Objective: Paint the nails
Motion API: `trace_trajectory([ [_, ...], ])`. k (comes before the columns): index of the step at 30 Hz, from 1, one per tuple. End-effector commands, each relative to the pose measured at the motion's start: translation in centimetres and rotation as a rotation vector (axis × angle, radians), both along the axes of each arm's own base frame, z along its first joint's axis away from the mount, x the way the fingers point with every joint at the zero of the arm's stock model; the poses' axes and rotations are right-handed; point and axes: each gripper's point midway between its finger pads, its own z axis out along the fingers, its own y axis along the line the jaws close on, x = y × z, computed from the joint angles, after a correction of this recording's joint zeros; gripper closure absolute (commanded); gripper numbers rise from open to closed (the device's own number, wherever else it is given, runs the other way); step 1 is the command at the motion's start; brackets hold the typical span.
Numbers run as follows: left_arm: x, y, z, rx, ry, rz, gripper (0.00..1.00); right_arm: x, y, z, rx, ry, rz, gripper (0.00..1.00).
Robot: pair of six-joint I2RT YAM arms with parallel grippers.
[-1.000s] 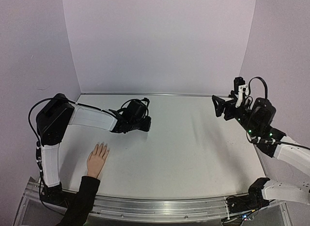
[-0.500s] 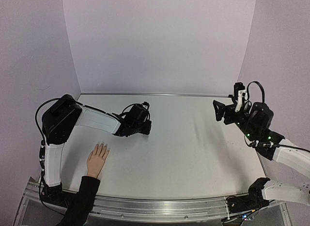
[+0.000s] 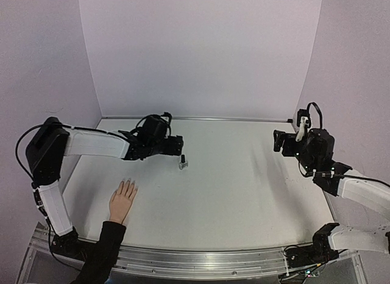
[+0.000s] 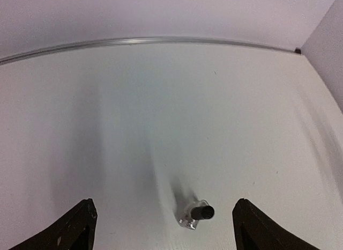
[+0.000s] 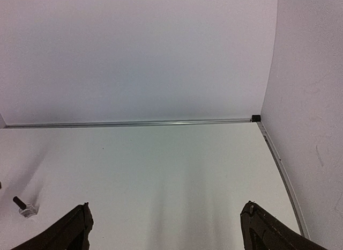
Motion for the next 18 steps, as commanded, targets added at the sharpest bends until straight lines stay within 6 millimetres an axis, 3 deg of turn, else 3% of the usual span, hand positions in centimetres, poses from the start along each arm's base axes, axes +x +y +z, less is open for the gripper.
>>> trace_trajectory([
  [1,1.9,8.5,6.8,-0.158,-0.09,0.174,0.07,0.4,-2.6,-1.5,0.133,0.046,-0.079,0.02],
  [6,1.3,18.7,9.5,-0.276,-0.188,0.352,0.05,0.1,-6.8,-4.4,0.299,0.104,-0.142,0.02],
  [8,0.0,23.2,10.0,-0.339,-0.247,0.426,0.05,-0.3,-8.3,-5.4,0.35,0.12,-0.158,0.02],
  [10,-2.0,26.6,12.0,-0.369,-0.352,0.489,0.04,-0.9,-8.4,-5.8,0.349,0.127,-0.138,0.02],
  [13,-5.1,29.4,12.9,-0.322,-0.477,0.55,0.04,-2.0,-7.9,-6.3,0.307,0.123,-0.093,0.02],
  [18,-7.7,30.6,13.4,-0.269,-0.544,0.555,0.03,-2.9,-8.2,-7.0,0.259,0.117,-0.095,0.02],
])
